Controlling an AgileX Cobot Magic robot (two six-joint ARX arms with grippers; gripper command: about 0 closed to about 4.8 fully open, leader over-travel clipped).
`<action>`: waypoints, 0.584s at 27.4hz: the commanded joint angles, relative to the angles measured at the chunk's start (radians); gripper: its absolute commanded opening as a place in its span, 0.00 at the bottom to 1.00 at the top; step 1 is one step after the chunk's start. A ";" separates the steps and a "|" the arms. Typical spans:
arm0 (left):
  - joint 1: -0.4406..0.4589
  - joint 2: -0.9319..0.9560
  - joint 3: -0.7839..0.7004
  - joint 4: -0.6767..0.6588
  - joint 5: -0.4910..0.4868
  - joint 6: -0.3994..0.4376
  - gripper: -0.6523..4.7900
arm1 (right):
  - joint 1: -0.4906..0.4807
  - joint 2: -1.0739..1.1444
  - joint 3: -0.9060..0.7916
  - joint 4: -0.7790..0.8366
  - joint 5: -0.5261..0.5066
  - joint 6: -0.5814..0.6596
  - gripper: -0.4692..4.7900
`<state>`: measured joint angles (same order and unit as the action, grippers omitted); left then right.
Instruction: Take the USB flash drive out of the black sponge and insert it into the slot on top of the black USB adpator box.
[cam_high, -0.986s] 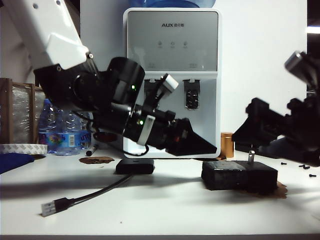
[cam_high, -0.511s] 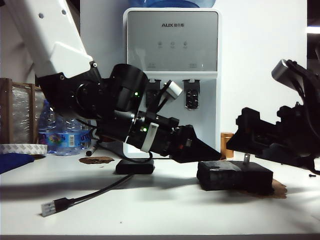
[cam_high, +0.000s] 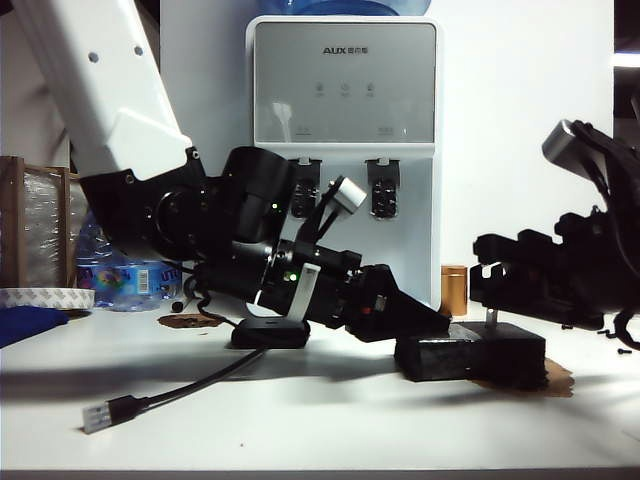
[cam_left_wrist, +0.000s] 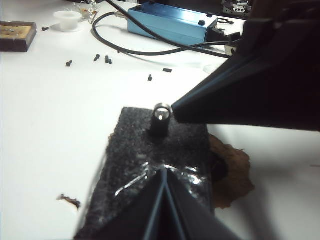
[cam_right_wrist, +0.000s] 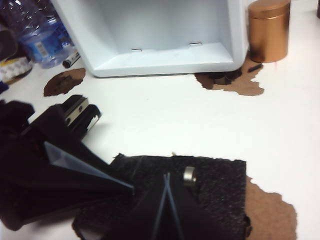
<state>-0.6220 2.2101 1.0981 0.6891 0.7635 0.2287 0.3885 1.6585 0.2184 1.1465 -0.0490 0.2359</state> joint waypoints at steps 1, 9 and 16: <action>0.008 0.013 -0.006 -0.045 -0.024 0.007 0.11 | 0.002 -0.001 0.003 0.016 0.000 0.002 0.09; 0.008 0.013 -0.006 -0.045 -0.024 0.007 0.11 | 0.002 -0.002 0.003 0.029 -0.003 0.002 0.09; 0.008 0.013 -0.006 -0.045 -0.024 0.006 0.11 | 0.002 -0.006 -0.002 0.186 -0.023 0.020 0.09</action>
<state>-0.6155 2.2112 1.0977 0.6918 0.7628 0.2287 0.3885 1.6581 0.2157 1.2591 -0.0532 0.2371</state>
